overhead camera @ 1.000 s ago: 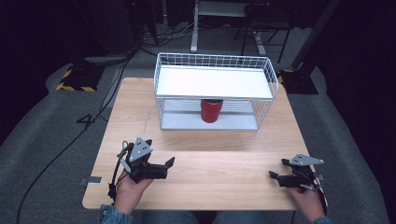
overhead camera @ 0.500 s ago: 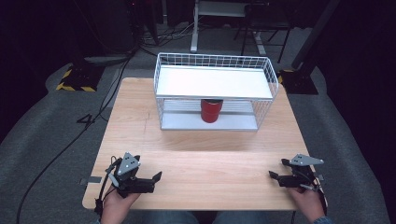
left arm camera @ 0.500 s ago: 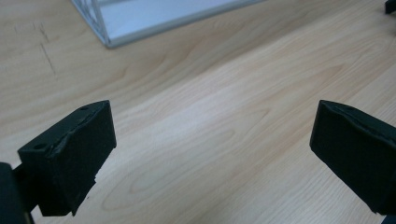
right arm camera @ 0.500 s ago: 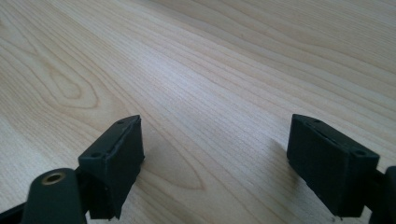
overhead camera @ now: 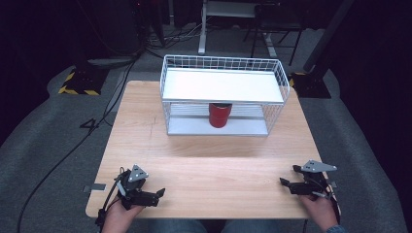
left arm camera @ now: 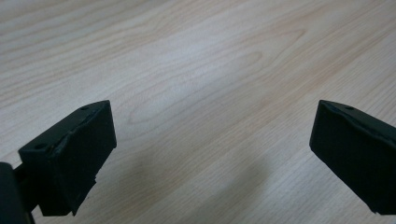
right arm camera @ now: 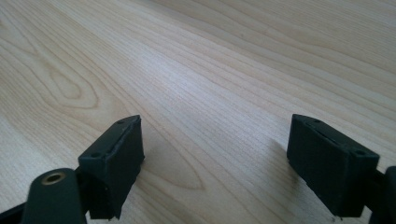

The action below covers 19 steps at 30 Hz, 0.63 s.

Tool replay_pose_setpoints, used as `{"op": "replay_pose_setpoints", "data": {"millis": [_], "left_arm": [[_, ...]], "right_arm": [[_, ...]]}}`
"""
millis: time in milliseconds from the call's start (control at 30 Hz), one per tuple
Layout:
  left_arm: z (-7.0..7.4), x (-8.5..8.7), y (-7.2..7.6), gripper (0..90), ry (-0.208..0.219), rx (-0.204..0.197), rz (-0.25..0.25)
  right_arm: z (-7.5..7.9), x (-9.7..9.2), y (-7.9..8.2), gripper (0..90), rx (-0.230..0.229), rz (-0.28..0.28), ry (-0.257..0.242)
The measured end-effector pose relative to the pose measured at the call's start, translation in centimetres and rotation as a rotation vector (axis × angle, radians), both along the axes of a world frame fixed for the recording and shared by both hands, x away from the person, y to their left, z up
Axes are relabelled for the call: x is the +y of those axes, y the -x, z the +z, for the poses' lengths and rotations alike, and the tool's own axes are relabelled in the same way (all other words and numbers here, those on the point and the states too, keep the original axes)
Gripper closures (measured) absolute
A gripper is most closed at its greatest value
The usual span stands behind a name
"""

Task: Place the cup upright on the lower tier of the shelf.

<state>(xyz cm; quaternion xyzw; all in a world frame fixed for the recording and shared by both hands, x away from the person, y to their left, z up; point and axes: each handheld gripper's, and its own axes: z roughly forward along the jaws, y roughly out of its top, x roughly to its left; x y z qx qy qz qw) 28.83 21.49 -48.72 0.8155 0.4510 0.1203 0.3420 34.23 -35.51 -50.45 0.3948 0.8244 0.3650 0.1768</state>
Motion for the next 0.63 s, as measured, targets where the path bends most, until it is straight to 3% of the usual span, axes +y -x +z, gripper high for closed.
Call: {"op": "replay_pose_setpoints", "data": {"millis": [133,200,233,333,367,633], "left_arm": [[-0.9,-0.5,-0.2,1.2,-0.069,0.045,-0.005],[-1.1,-0.6,-0.2,0.4,-0.075,0.046,-0.01],[-1.2,-0.8,-0.2,0.3,-0.101,0.031,-0.013],[-1.3,-0.9,-0.2,0.0,-0.121,0.008,-0.019],[-1.8,-0.8,-0.2,0.0,-0.089,-0.047,-0.031],[-1.9,-0.8,-0.2,0.0,-0.082,-0.045,-0.017]], "right_arm": [[0.0,0.0,0.0,18.9,0.0,0.0,0.0],[0.0,0.0,0.0,18.9,0.0,0.0,0.0],[0.0,0.0,0.0,18.9,0.0,0.0,0.0],[0.0,0.0,0.0,18.9,0.0,0.0,0.0],[0.0,0.0,0.0,18.9,0.0,0.0,0.0],[0.0,0.0,0.0,18.8,0.001,0.0,0.0]]}}
